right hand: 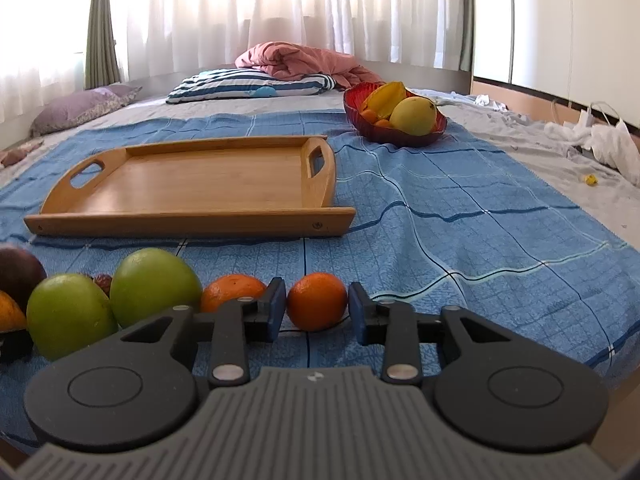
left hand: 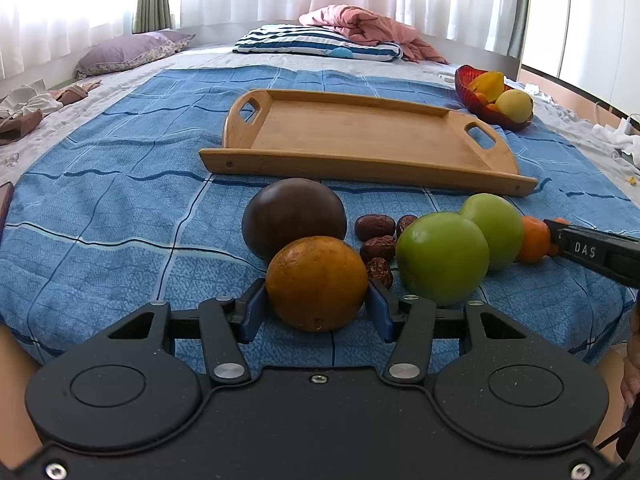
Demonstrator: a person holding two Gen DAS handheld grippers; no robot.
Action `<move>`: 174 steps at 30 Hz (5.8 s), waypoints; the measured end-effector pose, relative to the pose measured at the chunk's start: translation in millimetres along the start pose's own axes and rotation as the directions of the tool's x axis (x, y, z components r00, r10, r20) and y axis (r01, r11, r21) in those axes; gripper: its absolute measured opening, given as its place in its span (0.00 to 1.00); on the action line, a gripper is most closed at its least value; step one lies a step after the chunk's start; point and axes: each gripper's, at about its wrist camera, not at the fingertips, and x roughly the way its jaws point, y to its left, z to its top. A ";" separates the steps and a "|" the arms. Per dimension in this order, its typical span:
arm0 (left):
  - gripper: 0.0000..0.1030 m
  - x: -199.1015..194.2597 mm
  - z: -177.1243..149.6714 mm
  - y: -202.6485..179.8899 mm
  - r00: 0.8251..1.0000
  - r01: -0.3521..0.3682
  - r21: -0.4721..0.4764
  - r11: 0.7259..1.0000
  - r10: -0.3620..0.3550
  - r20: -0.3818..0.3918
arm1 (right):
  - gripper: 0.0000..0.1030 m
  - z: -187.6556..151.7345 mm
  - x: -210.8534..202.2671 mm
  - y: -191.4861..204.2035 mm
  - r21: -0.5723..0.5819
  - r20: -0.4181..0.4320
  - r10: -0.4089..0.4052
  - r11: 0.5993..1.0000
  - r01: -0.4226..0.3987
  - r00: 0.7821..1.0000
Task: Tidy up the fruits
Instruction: 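Close the left gripper on the large orange while the right gripper grasps a small tangerine, then lift the large orange with the left gripper while the right gripper carries the tangerine to the tray, then lower the orange onto the wooden tray and open the left gripper while the right releases the tangerine, then withdraw both grippers from the tray back toward the remaining fruit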
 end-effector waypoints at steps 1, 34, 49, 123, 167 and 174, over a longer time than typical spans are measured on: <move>0.49 -1.3 0.7 -1.1 1.000 -0.003 0.011 1.000 0.003 0.003 | 0.35 0.7 -1.1 -1.7 0.012 0.002 0.006 1.000 -0.006 1.000; 0.48 31.9 123.1 32.5 0.999 0.017 -0.002 1.000 -0.017 0.050 | 0.35 75.1 19.8 11.1 0.022 0.049 0.126 0.992 -0.128 0.991; 0.48 94.9 180.4 42.2 0.996 0.065 -0.028 0.998 -0.066 -0.058 | 0.35 126.3 88.4 14.7 0.076 -0.097 0.211 0.976 -0.204 0.973; 0.85 211.4 220.8 27.5 0.988 0.010 0.003 1.000 -0.010 -0.157 | 0.69 149.4 199.5 36.3 0.148 -0.274 0.197 0.976 -0.161 0.941; 1.00 82.9 105.9 33.5 0.993 0.107 0.069 0.992 -0.104 -0.048 | 0.94 75.8 58.3 19.7 -0.055 -0.028 0.244 0.968 -0.246 0.969; 1.00 70.7 93.5 35.5 0.994 0.108 0.077 0.991 -0.106 -0.034 | 0.97 62.1 40.3 12.1 -0.083 0.009 0.235 0.969 -0.234 0.972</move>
